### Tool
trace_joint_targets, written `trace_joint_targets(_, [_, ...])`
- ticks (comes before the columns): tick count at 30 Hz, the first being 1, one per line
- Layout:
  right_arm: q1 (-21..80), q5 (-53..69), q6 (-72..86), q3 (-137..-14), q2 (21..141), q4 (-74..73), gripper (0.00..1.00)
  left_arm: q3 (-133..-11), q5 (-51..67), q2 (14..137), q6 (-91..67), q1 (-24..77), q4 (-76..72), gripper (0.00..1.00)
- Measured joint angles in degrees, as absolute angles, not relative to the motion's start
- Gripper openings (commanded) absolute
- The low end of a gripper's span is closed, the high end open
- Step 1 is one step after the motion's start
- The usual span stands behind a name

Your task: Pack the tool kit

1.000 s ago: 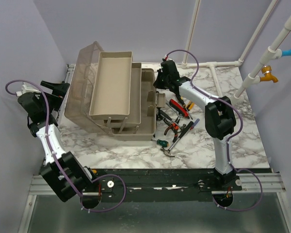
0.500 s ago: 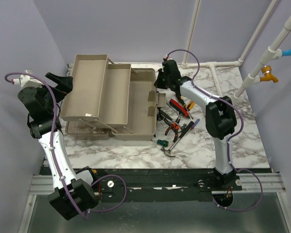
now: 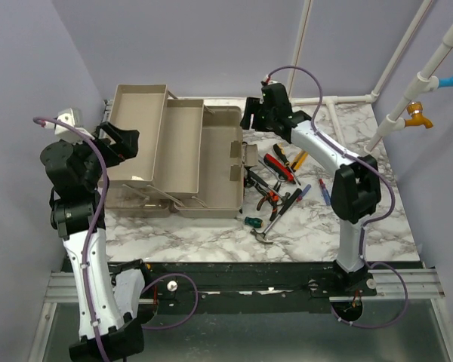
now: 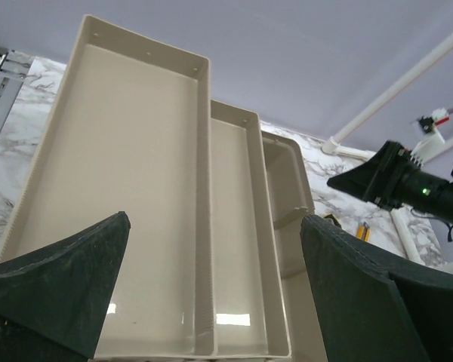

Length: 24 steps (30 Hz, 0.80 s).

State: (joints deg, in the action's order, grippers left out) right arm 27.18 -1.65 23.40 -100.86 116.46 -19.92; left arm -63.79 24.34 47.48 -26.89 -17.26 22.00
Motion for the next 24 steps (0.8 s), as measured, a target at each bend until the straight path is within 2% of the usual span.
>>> trace_joint_targets(2, [27.14, -2.28, 23.07, -100.64, 113.91, -20.05, 0.80, -63.33, 23.73, 45.52, -26.09, -15.18, 23.11, 0.99])
trace_joint_targets(8, [27.03, -4.10, 21.76, -91.39, 101.14, -19.09, 0.81, -59.18, 22.00, 41.17, -25.30, -5.45, 24.69, 0.98])
trace_joint_targets(17, [26.96, -3.16, 18.41, -62.00, 78.56, -10.68, 0.82, -48.45, 17.91, 32.53, -27.03, 10.76, 25.87, 0.98])
trace_joint_targets(24, [26.94, 0.64, 14.28, -43.09, 69.12, 2.76, 0.82, -42.13, 15.75, 30.44, -31.66, 20.69, 21.12, 0.98])
